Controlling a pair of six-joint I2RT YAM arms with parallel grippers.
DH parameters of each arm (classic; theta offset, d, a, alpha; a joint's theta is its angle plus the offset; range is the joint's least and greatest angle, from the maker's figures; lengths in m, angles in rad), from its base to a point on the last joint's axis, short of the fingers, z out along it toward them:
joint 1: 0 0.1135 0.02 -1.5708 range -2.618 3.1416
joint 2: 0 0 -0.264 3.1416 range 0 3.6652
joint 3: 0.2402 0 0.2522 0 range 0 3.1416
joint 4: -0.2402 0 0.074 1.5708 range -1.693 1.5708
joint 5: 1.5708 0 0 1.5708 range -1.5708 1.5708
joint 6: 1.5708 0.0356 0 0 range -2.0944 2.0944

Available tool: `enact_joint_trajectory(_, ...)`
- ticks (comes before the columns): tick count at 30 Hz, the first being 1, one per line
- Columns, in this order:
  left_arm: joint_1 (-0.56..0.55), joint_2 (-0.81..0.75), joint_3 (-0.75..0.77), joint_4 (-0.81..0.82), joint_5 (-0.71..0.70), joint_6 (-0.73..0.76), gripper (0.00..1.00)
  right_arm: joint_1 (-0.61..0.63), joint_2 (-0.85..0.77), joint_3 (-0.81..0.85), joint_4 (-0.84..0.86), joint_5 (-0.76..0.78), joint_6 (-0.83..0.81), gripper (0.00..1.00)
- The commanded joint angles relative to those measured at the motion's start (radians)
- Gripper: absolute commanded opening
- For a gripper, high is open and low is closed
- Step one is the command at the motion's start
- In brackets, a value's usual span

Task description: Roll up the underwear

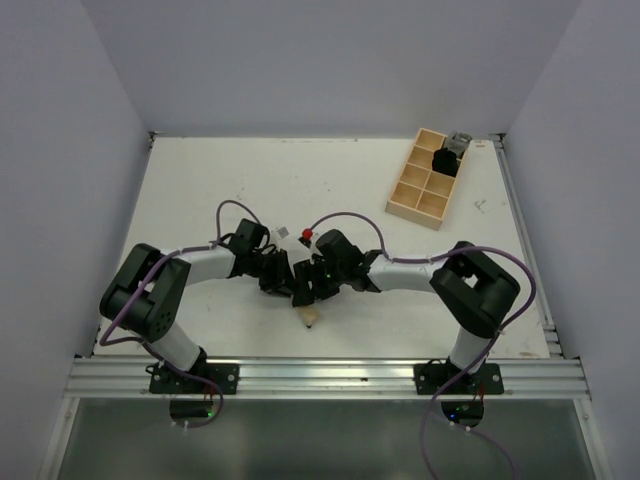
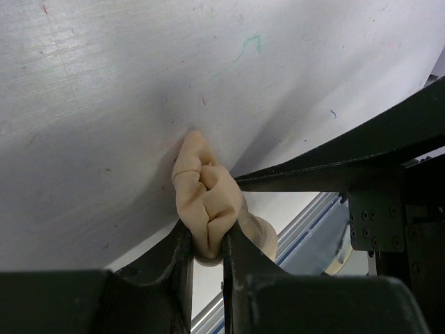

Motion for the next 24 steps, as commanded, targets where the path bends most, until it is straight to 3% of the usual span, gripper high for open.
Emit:
enact_joint_trajectory(1,-0.007,0.041,0.0,-0.038,-0.153,0.065,0.03,-0.004,0.043,-0.025,-0.053,0.019,-0.037,0.63)
enact_joint_trajectory(9,-0.007,0.048,0.005,-0.005,-0.112,0.045,0.03,-0.005,0.052,-0.094,0.023,-0.003,-0.037,0.54)
enact_joint_trajectory(12,-0.007,0.041,0.006,0.006,-0.107,0.038,0.04,-0.004,0.067,-0.102,0.036,-0.018,-0.031,0.45)
enact_joint_trajectory(16,-0.007,0.042,0.012,0.006,-0.1,0.033,0.04,-0.004,0.064,-0.114,0.051,-0.017,-0.019,0.26)
enact_joint_trajectory(24,0.008,0.035,0.075,-0.003,-0.07,-0.01,0.18,-0.002,0.0,-0.158,0.091,-0.04,-0.003,0.1)
